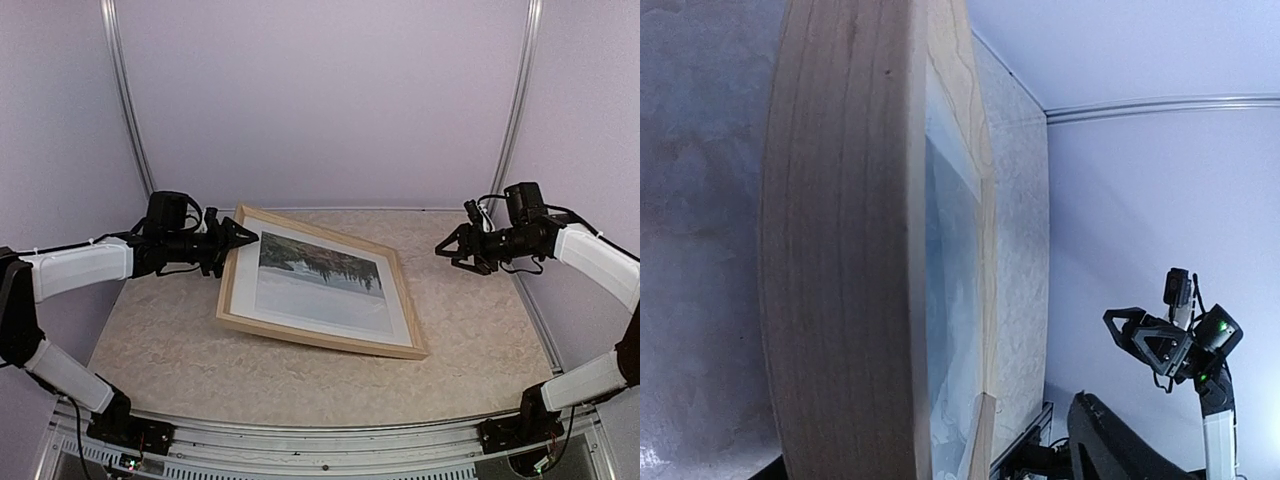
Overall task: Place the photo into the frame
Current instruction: Turn over the photo frame at the center of the board, then reset both arms
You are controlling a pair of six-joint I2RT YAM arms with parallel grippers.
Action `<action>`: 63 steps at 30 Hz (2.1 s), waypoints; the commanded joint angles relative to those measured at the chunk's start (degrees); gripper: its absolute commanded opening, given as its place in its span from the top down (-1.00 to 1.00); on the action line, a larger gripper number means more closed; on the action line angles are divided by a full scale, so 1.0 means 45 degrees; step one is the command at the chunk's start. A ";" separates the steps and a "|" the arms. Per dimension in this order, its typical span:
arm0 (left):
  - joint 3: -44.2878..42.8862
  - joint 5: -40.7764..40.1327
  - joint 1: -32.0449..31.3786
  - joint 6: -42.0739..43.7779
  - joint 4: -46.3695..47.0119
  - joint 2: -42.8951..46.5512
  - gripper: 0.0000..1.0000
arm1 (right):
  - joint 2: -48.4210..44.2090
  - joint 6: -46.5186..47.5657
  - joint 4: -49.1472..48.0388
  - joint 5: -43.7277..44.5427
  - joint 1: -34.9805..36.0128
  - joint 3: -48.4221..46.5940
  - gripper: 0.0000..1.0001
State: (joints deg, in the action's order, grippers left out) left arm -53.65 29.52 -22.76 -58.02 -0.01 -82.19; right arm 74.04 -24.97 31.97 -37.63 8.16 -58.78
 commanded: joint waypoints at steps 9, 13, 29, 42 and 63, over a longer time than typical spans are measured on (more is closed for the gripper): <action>0.1573 -0.1213 0.0265 0.2409 0.0287 0.0003 -0.68 | 0.0038 0.0116 -0.0892 -0.0202 -0.0135 0.0818 -0.43; 0.2079 -0.1405 0.0265 0.2823 0.0482 -0.0563 -0.72 | 0.0161 0.0118 -0.1072 -0.0206 -0.0136 0.1053 -0.43; 0.1308 -0.6380 0.0272 0.5373 -0.2390 -0.1209 -0.86 | -0.0453 0.1571 -0.0129 0.3296 -0.0116 0.1302 -0.45; 0.1028 -1.1258 -0.0220 0.6759 -0.2653 0.3738 -0.98 | -0.3123 0.2534 -0.0600 0.7508 0.0606 0.1936 -0.87; 0.1829 -1.0003 0.0087 0.9304 -0.1980 0.7802 -0.98 | -0.5943 0.2911 -0.2395 0.7414 0.0645 0.3350 -0.94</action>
State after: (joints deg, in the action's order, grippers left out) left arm -47.22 -16.73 -22.79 -17.45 -11.88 -49.93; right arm 49.01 -12.95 23.59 -4.21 10.50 -44.95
